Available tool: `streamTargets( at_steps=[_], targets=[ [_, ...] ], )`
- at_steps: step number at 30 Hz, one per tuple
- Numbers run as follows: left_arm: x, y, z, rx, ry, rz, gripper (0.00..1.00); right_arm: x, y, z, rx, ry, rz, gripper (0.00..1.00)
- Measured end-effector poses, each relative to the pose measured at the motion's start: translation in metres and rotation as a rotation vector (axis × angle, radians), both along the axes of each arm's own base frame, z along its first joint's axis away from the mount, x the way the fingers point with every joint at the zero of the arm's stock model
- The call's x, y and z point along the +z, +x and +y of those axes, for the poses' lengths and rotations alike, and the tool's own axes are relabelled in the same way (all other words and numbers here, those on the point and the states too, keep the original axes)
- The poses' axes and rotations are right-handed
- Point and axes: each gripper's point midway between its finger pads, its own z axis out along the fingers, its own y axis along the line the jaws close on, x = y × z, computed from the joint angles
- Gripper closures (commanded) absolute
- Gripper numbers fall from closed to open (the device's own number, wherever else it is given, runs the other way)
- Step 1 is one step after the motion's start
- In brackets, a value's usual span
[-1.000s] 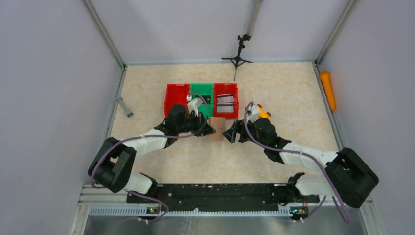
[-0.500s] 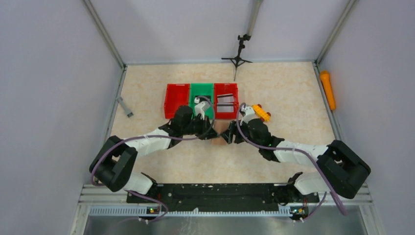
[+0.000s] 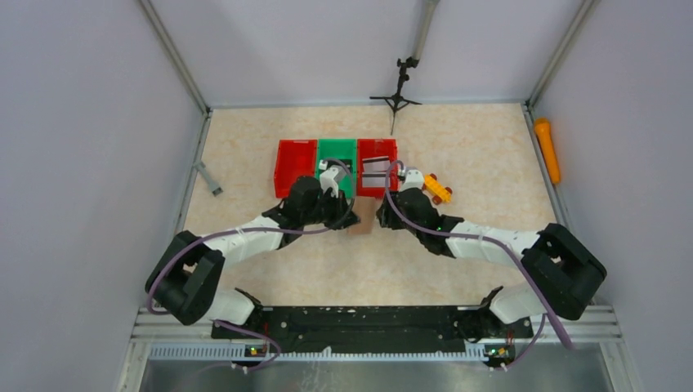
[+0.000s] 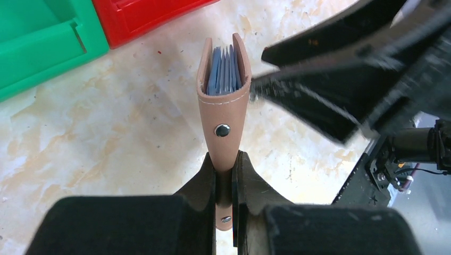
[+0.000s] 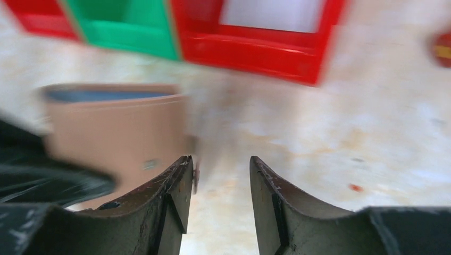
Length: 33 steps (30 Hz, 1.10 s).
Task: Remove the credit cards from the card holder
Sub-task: Open the card holder at the center of the board.
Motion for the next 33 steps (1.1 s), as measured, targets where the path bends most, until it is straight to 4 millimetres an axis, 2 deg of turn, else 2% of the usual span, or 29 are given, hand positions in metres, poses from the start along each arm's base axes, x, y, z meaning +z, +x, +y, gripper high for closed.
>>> streamTargets(
  at_steps=[5, 9, 13, 15, 22, 25, 29, 31, 33],
  targets=[
    [0.005, -0.003, 0.001, -0.006, 0.0, -0.011, 1.0, -0.019, 0.011, -0.051, -0.209, -0.162, 0.012, 0.57],
    [0.004, -0.003, 0.001, -0.007, 0.003, -0.007, 1.0, -0.018, 0.008, -0.066, -0.246, -0.183, 0.0, 0.52],
    [0.004, -0.004, 0.001, -0.01, 0.001, -0.006, 1.0, -0.001, -0.004, -0.06, -0.159, -0.086, -0.062, 0.32],
    [0.005, -0.005, 0.0, -0.015, -0.002, -0.004, 1.0, 0.007, -0.012, -0.052, -0.089, -0.024, -0.098, 0.27],
    [0.011, -0.011, -0.006, -0.066, -0.04, -0.005, 1.0, 0.031, -0.026, -0.018, 0.117, 0.101, -0.164, 0.24],
    [0.014, -0.013, -0.009, -0.085, -0.059, -0.01, 1.0, 0.031, -0.029, -0.009, 0.162, 0.12, -0.161, 0.31],
    [0.015, -0.017, -0.01, -0.099, -0.073, -0.009, 1.0, 0.013, -0.029, -0.006, 0.172, 0.084, -0.107, 0.51],
    [0.016, -0.017, -0.01, -0.098, -0.075, -0.013, 1.0, 0.003, -0.027, -0.007, 0.157, 0.056, -0.076, 0.65],
    [0.018, -0.016, -0.009, -0.094, -0.076, -0.017, 1.0, -0.005, -0.023, -0.012, 0.122, 0.025, -0.045, 0.9]
  ],
)
